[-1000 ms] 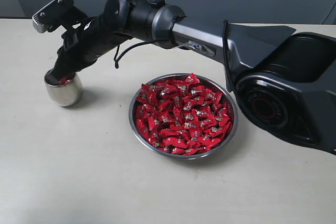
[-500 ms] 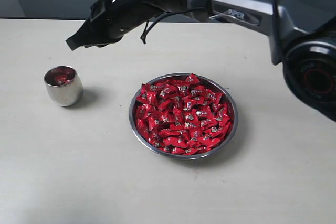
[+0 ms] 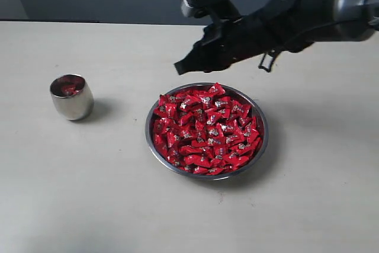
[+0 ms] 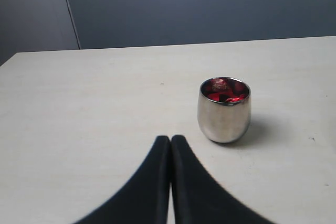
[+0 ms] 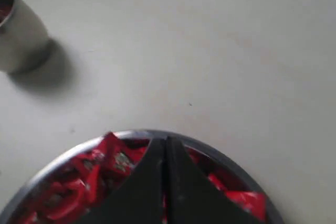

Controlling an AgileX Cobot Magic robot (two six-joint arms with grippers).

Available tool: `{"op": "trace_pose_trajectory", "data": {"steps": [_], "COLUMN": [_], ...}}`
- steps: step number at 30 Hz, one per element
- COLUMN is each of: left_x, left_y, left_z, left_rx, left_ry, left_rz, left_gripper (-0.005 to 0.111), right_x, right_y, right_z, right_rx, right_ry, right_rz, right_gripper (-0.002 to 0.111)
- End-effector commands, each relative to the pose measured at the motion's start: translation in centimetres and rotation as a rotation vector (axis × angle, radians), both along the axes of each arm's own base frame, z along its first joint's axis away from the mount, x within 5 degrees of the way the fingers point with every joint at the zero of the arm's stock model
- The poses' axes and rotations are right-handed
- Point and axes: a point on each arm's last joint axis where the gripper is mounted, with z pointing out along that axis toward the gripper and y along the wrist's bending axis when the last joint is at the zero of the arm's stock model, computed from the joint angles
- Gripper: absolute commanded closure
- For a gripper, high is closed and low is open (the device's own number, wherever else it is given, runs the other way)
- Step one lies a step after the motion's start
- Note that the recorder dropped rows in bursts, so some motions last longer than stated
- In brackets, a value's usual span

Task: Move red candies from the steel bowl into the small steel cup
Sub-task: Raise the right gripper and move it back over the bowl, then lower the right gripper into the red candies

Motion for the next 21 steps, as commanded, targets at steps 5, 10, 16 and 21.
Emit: {"op": "trace_pose_trajectory", "data": {"steps": [5,10,16,21], "left_x": [0.0,0.0,0.0,0.0], "left_y": [0.0,0.0,0.0,0.0], "left_z": [-0.1,-0.1,-0.1,-0.1], "left_rx": [-0.003,-0.003,-0.003,-0.003], "left_ry": [-0.003,-0.003,-0.003,-0.003], "left_rz": [0.001,0.001,0.001,0.001], "left_gripper": [0.106,0.106,0.106,0.106], "right_x": [-3.2,-4.1,-4.6,-5.8], "right_y": [-5.5,-6.3,-6.2,-4.7], "right_z": [0.1,-0.7,-1.0,-1.9], "right_rx": [-0.047,-0.058,-0.05,-0.043], "right_ry": [-0.051,-0.025,0.009,0.07], "right_rz": [-0.086,-0.127,-0.093,-0.014], "right_gripper": [0.109,0.109,0.109,0.109]}}
